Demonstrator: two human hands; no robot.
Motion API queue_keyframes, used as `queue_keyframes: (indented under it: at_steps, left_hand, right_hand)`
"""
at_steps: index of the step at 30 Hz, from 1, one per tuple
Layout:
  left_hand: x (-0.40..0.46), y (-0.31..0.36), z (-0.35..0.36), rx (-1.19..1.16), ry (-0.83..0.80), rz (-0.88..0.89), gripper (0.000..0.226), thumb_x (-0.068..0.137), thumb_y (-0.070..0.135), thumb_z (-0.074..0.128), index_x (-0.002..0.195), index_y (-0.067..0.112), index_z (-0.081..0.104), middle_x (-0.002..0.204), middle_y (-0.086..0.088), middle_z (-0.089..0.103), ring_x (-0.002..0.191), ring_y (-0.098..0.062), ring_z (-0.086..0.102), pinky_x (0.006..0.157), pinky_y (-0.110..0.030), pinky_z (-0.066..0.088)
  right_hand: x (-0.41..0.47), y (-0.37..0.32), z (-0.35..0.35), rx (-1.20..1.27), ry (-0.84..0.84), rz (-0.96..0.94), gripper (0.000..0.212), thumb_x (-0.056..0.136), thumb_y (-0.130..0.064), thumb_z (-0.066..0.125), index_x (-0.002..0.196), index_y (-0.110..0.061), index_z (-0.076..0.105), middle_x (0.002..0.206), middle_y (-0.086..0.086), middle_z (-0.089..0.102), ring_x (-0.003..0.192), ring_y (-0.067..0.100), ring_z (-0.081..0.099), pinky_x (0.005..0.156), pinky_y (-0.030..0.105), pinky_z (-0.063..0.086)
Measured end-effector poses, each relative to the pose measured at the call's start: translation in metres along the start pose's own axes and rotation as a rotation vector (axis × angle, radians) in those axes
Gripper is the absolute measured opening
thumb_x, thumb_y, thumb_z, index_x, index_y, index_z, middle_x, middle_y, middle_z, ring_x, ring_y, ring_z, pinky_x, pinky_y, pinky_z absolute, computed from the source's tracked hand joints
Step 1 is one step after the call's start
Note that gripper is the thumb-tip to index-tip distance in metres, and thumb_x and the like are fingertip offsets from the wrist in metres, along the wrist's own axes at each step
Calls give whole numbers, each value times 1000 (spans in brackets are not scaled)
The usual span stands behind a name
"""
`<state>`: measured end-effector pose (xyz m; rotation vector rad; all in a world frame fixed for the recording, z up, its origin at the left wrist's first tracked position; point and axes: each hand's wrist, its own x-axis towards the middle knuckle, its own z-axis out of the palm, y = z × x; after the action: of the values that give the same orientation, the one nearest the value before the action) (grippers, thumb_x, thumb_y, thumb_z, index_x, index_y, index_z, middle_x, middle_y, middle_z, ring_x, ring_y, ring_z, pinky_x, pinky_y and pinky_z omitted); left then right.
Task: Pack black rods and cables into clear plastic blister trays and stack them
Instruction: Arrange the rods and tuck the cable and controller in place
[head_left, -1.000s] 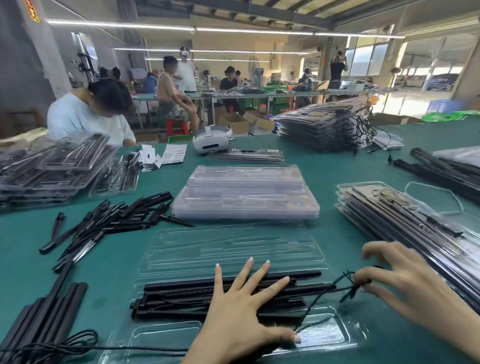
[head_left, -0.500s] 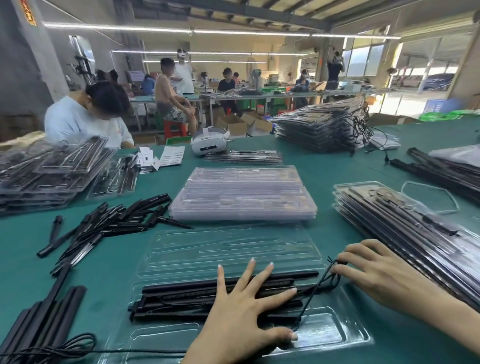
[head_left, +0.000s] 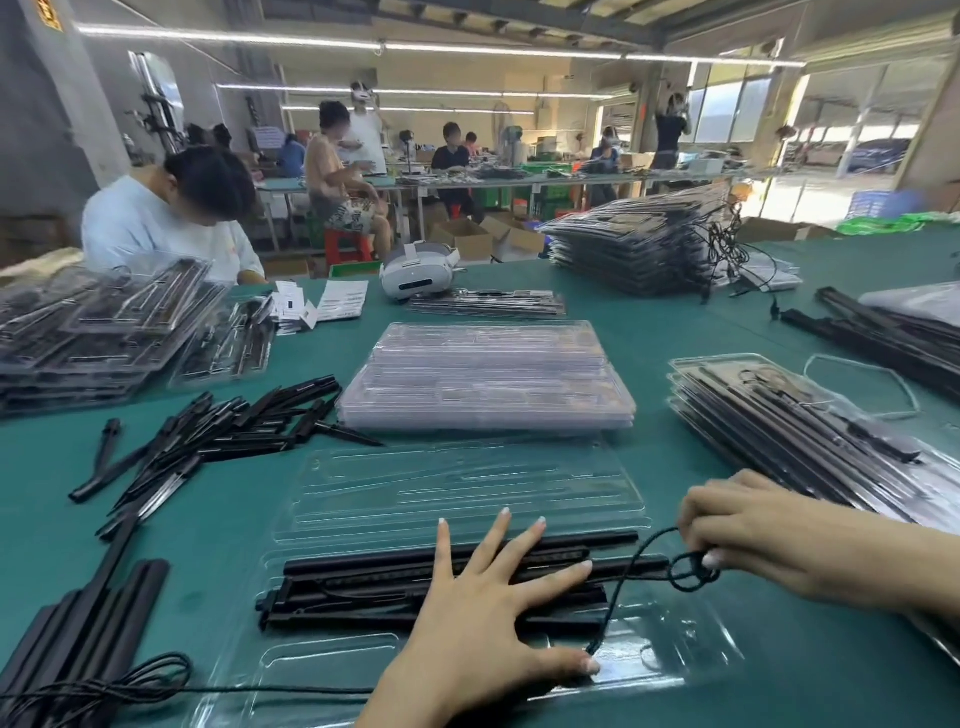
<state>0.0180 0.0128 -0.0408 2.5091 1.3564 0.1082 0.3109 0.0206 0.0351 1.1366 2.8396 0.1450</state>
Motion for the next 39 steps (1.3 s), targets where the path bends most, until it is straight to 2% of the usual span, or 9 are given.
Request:
queue_keyframes:
  at_steps: [2, 6, 11, 16, 21, 30, 35, 37, 39]
  left_hand:
    - [0, 0, 1, -3, 5, -1, 65, 69, 88, 35, 123, 81, -2, 153, 26, -18, 135, -2, -36, 103, -57, -31]
    - [0, 1, 0, -14, 4, -3, 64, 70, 88, 33, 122, 81, -2, 154, 27, -18, 135, -1, -37, 104, -57, -30]
    - [-1, 3, 0, -9, 28, 23, 57, 76, 83, 34, 122, 81, 0, 153, 30, -16, 136, -1, -35, 102, -60, -30]
    - [-2, 4, -1, -18, 43, 49, 53, 78, 80, 34, 126, 78, 12, 148, 37, -2, 133, 11, -29, 102, -61, -30]
    - [-2, 6, -2, 48, 52, 83, 56, 83, 77, 32, 134, 70, 11, 143, 25, 10, 137, 3, -14, 102, -61, -30]
    - [-3, 5, -3, 48, 94, 138, 58, 85, 71, 32, 139, 63, 13, 112, 26, 26, 127, 8, 10, 108, -59, -20]
    - [-5, 4, -5, -30, 92, 163, 63, 81, 71, 43, 138, 61, 18, 116, 22, 31, 127, 6, 14, 111, -57, -16]
    - [-5, 4, -5, -43, 89, 155, 62, 81, 73, 38, 138, 61, 19, 120, 21, 33, 126, 6, 14, 111, -56, -17]
    - [-4, 5, -5, -40, 79, 139, 62, 80, 77, 29, 139, 60, 20, 124, 20, 34, 126, 7, 12, 111, -55, -16]
  right_hand:
    - [-4, -6, 10, 293, 2, 92, 40, 93, -68, 18, 98, -40, 46, 97, -21, 50, 89, -1, 48, 85, 19, 37]
    - [-8, -25, 29, 857, 223, 335, 20, 90, -41, 48, 102, -28, 58, 75, 2, 65, 63, 9, 57, 68, 25, 48]
    - [-6, -43, 43, 1310, 317, 588, 47, 71, -40, 68, 109, -16, 53, 62, 19, 64, 47, 19, 49, 51, 21, 43]
    - [-3, -71, 41, 1163, 274, 492, 37, 70, -49, 78, 96, -37, 54, 57, 5, 63, 53, 12, 50, 57, 20, 41]
    - [10, -89, 35, 1023, 326, 425, 31, 74, -38, 73, 95, -47, 52, 60, 3, 65, 53, 7, 48, 59, 19, 41]
    - [43, -84, 43, 1164, 215, 242, 28, 80, -35, 74, 101, -37, 55, 61, 0, 65, 59, 12, 49, 64, 21, 39]
    - [46, -83, 50, 1100, 242, 204, 23, 84, -35, 72, 99, -34, 55, 69, 4, 70, 74, 10, 62, 90, 33, 48]
    - [44, -80, 50, 1051, 245, 205, 22, 84, -38, 70, 97, -38, 52, 76, 0, 71, 77, 11, 61, 88, 23, 44]
    - [42, -76, 48, 969, 230, 190, 21, 85, -43, 66, 97, -42, 48, 82, -10, 70, 81, -1, 56, 85, 12, 34]
